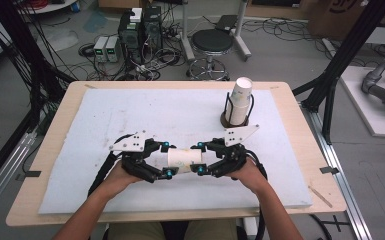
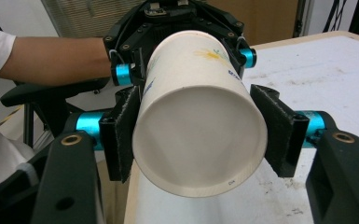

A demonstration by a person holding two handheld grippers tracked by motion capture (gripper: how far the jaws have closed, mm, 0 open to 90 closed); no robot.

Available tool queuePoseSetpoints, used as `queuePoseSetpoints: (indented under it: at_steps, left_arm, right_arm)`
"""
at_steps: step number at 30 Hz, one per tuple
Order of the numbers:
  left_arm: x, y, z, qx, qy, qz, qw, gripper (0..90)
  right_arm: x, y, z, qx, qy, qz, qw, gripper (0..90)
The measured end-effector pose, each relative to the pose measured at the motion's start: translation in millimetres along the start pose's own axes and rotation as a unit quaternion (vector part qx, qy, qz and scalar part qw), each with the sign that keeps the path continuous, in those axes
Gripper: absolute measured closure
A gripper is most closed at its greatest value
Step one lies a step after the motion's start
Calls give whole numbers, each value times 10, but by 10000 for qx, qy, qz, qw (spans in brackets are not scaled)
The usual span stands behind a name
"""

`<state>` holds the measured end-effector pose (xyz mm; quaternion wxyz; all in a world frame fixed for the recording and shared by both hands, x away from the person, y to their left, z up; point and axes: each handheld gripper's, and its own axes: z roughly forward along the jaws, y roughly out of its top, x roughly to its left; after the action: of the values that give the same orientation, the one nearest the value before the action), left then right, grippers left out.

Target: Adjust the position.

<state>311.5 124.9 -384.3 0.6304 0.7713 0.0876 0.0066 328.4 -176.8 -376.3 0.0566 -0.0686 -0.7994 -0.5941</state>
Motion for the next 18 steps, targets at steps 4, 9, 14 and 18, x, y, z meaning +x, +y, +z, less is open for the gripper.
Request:
queuePoseSetpoints:
  at_steps: [4, 9, 14, 18]
  left_arm:
    - [-10, 20, -7, 20, 24, 46, 10000, 321]
    - [-19, 56, -12, 168, 80, 95, 9998, 348]
    - [-7, 89, -25, 390, 164, 125, 9990, 349]
    - [3, 138, -62, 566, 239, 105, 9981, 356]
  right_arm:
    - [1, -4, -1, 48, -23, -12, 10000, 376]
    - [10, 0, 10, 208, -71, 21, 9998, 371]
    - [31, 49, 13, 277, -273, 19, 9992, 270]
    - [49, 102, -6, 412, -416, -6, 9983, 217]
